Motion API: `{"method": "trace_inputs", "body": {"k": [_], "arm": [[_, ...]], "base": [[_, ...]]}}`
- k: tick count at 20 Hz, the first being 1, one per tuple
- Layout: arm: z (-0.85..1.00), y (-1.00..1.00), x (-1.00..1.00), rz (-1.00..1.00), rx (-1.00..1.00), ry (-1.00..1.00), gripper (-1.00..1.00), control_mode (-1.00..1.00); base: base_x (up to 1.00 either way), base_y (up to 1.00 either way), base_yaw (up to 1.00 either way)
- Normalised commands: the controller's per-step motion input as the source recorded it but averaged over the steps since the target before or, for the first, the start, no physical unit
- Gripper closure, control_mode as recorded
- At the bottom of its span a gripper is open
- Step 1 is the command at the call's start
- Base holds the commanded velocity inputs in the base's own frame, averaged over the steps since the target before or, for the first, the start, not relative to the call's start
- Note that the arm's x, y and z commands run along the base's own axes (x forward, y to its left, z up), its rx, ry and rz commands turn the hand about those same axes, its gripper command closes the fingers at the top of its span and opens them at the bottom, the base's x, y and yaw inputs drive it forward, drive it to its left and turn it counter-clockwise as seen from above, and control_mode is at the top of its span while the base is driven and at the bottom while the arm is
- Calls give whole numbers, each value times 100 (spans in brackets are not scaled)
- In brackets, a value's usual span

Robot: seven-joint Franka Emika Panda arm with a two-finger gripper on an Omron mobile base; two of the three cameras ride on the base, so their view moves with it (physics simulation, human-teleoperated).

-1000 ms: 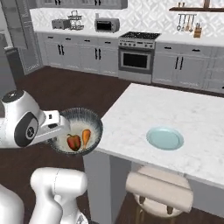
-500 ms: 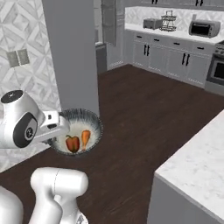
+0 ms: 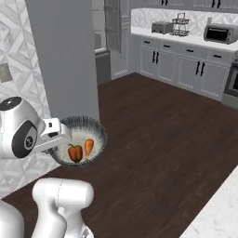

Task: Pick the chicken drumstick and bell pepper from their plates and place them in the bowl. Then put the bowl in the fridge.

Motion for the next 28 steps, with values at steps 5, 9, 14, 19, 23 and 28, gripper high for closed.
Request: {"method": "trace_inputs", "body": {"k": [5, 9, 14, 19, 23, 28], "arm": [[0, 0, 0, 0, 0, 0, 100, 100], [0, 0, 0, 0, 0, 0, 100, 100], [0, 0, 0, 0, 0, 0, 100, 100], [0, 0, 0, 0, 0, 0, 100, 100], [0, 0, 0, 0, 0, 0, 100, 100], [0, 0, 0, 0, 0, 0, 100, 100]], "base": [[100, -7, -15], [100, -14, -15], [100, -18, -18], [100, -18, -9], [100, -19, 0], [100, 0, 17]]}}
